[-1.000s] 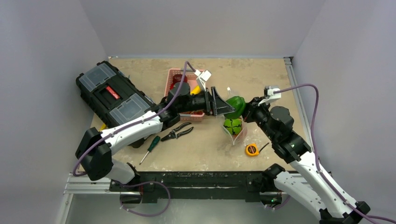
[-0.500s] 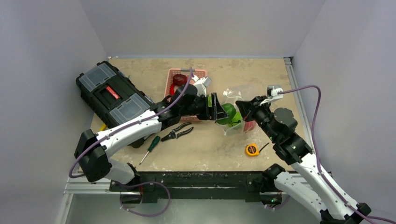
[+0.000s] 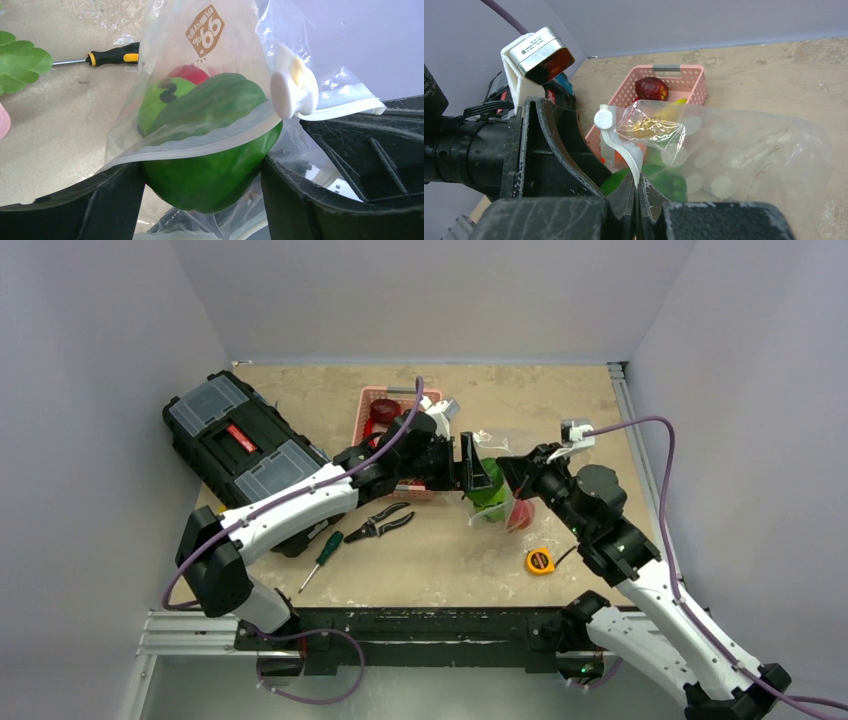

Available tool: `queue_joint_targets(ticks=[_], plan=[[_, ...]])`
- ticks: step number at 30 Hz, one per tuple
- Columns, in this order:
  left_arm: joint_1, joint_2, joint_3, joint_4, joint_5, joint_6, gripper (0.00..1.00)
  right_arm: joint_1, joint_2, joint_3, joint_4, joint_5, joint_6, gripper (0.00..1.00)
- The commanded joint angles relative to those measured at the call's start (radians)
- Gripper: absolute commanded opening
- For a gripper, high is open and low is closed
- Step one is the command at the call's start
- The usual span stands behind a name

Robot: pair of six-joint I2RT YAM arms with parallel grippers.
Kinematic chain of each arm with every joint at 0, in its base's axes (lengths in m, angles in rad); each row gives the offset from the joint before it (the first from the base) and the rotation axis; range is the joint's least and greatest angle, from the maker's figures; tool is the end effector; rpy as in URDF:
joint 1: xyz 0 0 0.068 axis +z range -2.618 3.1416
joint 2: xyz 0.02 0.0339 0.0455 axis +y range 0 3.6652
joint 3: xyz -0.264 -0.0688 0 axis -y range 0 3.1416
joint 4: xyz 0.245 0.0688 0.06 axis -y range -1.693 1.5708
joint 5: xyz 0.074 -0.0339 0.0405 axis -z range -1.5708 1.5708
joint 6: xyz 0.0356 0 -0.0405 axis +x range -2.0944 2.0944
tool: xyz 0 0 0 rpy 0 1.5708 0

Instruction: Place the food in the zip-top bag and seal the zipper

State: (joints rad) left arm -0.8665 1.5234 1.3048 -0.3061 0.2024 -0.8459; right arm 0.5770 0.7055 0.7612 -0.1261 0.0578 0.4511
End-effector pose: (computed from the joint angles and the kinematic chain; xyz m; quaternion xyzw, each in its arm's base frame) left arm 0.2237 -0.2743 0.3281 0.0593 0.8613 -0.4327 0.2596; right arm 0.1432 0.0908 0.3505 -0.0263 0.7310 0.3167 0.6038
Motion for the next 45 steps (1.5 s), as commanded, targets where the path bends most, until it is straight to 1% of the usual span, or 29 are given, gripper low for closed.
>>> queue_joint_targets(ticks=[1,4,7,9,12,14,16,17,19,24,26,28,31,34,36,37,38,40,41,42,44,45], plan=[[-0.005,-0.026,0.044,0.016,-0.039,0.003,0.78,0.003,-0.001,0.006,0.036,-0.001,-0.015,0.0],[-0.005,-0.043,0.039,0.006,-0.047,0.034,0.85,0.004,0.002,0.006,0.028,0.009,-0.023,0.0],[-0.005,-0.057,0.039,-0.024,-0.046,0.063,0.98,0.003,0.005,0.003,0.022,0.016,-0.031,0.0],[-0.006,-0.066,0.04,-0.055,-0.047,0.084,1.0,0.004,0.005,0.001,0.019,0.021,-0.034,0.0],[-0.005,-0.09,0.037,-0.089,-0.055,0.12,1.0,0.003,0.007,0.002,0.015,0.026,-0.036,0.0],[-0.005,-0.113,0.027,-0.109,-0.058,0.143,0.98,0.004,0.009,0.003,0.014,0.027,-0.038,0.0],[-0.005,-0.144,0.005,-0.111,-0.037,0.173,0.94,0.003,0.008,0.006,0.01,0.028,-0.038,0.0],[-0.005,-0.162,-0.008,-0.113,-0.022,0.187,0.89,0.004,0.009,0.006,0.01,0.028,-0.038,0.0],[-0.005,-0.204,-0.032,-0.127,-0.01,0.204,0.84,0.003,0.007,0.003,0.012,0.031,-0.039,0.0],[-0.005,-0.276,-0.106,-0.142,-0.009,0.2,0.74,0.004,0.004,-0.008,0.023,0.034,-0.04,0.0],[-0.005,-0.284,-0.129,-0.128,-0.009,0.186,0.75,0.004,0.006,-0.007,0.022,0.033,-0.04,0.0],[-0.005,-0.272,-0.139,-0.128,-0.008,0.177,0.82,0.004,0.006,-0.003,0.018,0.035,-0.039,0.0],[-0.005,-0.243,-0.146,-0.106,0.023,0.159,0.82,0.003,0.001,0.001,0.008,0.037,-0.041,0.0],[-0.005,-0.202,-0.139,-0.074,0.068,0.148,0.73,0.003,-0.006,0.0,0.003,0.041,-0.041,0.0],[-0.005,-0.177,-0.13,-0.062,0.097,0.142,0.59,0.003,-0.012,0.0,0.0,0.042,-0.04,0.0],[-0.005,-0.167,-0.13,-0.048,0.121,0.136,0.54,0.004,-0.014,0.0,-0.002,0.044,-0.039,0.0],[-0.006,-0.163,-0.133,-0.032,0.141,0.128,0.51,0.003,-0.017,0.0,-0.005,0.046,-0.04,0.0],[-0.009,-0.158,-0.147,0.007,0.18,0.112,0.49,0.004,-0.022,0.0,-0.009,0.055,-0.04,0.0],[-0.01,-0.157,-0.153,0.026,0.198,0.107,0.45,0.003,-0.023,0.002,-0.01,0.058,-0.041,0.0],[-0.011,-0.157,-0.152,0.033,0.214,0.109,0.37,0.004,-0.023,0.007,-0.013,0.062,-0.044,0.0],[-0.011,-0.165,-0.143,0.036,0.224,0.109,0.18,0.004,-0.017,0.031,-0.031,0.083,-0.056,0.0],[-0.011,-0.172,-0.138,0.045,0.231,0.103,0.12,0.003,-0.007,0.063,-0.063,0.103,-0.057,0.0]])
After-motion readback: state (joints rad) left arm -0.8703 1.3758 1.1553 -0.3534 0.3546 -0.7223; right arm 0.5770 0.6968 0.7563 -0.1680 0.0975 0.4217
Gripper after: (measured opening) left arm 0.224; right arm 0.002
